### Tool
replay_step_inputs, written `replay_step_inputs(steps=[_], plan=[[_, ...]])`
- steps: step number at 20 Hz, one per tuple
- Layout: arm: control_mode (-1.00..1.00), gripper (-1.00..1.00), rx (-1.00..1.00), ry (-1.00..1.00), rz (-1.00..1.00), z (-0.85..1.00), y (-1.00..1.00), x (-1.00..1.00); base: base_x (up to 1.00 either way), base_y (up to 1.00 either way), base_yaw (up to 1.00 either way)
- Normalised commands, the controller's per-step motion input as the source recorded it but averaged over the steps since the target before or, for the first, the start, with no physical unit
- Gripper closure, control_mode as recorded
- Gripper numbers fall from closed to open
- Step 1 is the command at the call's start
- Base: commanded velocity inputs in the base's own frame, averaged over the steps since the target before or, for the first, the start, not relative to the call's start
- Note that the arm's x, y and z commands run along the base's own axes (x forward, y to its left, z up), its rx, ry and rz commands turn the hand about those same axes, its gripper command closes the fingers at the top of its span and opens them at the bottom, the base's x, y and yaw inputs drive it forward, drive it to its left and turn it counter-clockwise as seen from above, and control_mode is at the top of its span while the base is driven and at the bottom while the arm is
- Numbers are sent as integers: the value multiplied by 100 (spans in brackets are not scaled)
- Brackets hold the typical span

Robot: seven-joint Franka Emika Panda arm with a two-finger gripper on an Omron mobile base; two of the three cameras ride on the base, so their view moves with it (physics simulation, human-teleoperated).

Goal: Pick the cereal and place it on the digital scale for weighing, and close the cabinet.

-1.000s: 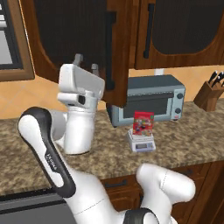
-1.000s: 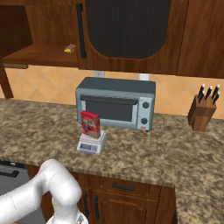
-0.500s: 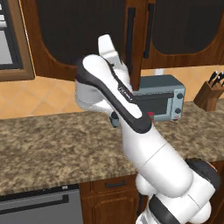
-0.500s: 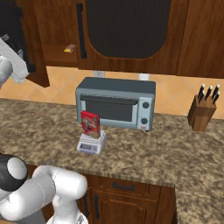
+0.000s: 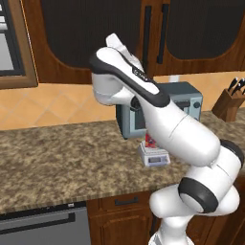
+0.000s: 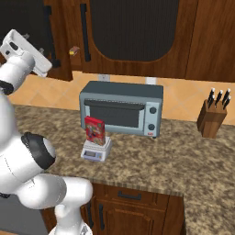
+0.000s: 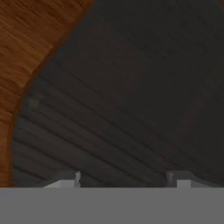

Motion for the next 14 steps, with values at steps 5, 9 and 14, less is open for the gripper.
replay_step_inputs(steps=[5, 9, 14], plan=[[-100, -100, -31, -1, -55, -48, 26, 99, 0, 0, 0], [-100, -100, -27, -2, -56, -24, 9, 80, 0, 0, 0], [-100, -100, -15, -1, -47, -2, 6, 87, 0, 0, 0]])
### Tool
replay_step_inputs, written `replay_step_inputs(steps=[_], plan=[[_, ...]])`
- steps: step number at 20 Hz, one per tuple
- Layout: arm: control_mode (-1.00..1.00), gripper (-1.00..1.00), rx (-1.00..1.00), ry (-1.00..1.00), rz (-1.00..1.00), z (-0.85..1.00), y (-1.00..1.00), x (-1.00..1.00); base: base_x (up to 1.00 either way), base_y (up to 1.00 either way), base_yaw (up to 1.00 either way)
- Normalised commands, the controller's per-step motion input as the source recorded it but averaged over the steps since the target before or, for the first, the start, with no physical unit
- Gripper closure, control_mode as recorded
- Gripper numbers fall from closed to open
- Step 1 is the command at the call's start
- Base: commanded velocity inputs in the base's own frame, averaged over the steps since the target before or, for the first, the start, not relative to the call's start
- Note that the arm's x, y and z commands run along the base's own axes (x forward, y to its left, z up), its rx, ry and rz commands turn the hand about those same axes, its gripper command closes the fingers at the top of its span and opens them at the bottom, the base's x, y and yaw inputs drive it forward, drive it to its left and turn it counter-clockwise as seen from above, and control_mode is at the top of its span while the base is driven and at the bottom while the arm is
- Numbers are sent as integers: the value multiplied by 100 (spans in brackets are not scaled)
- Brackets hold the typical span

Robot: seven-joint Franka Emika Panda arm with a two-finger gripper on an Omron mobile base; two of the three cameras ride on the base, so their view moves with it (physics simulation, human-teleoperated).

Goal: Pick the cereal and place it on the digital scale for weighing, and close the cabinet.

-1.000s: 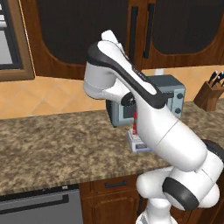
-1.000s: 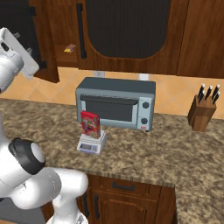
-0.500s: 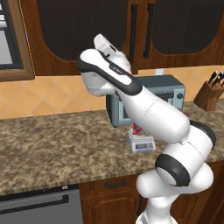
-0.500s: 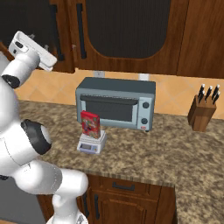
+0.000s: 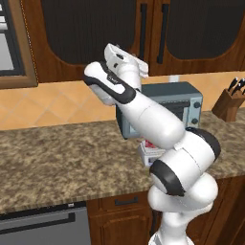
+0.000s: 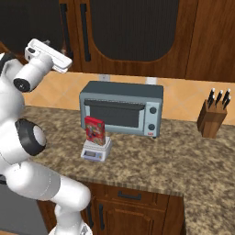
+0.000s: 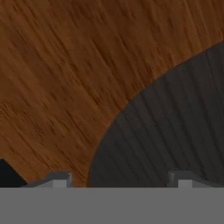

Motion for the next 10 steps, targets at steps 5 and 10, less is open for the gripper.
replay_step_inputs(steps=[5, 10], plan=[[-100, -100, -10, 0, -26, -13, 29, 100, 0, 0, 0], [-100, -100, -1, 5, -2, -25, 0, 94, 0, 0, 0]])
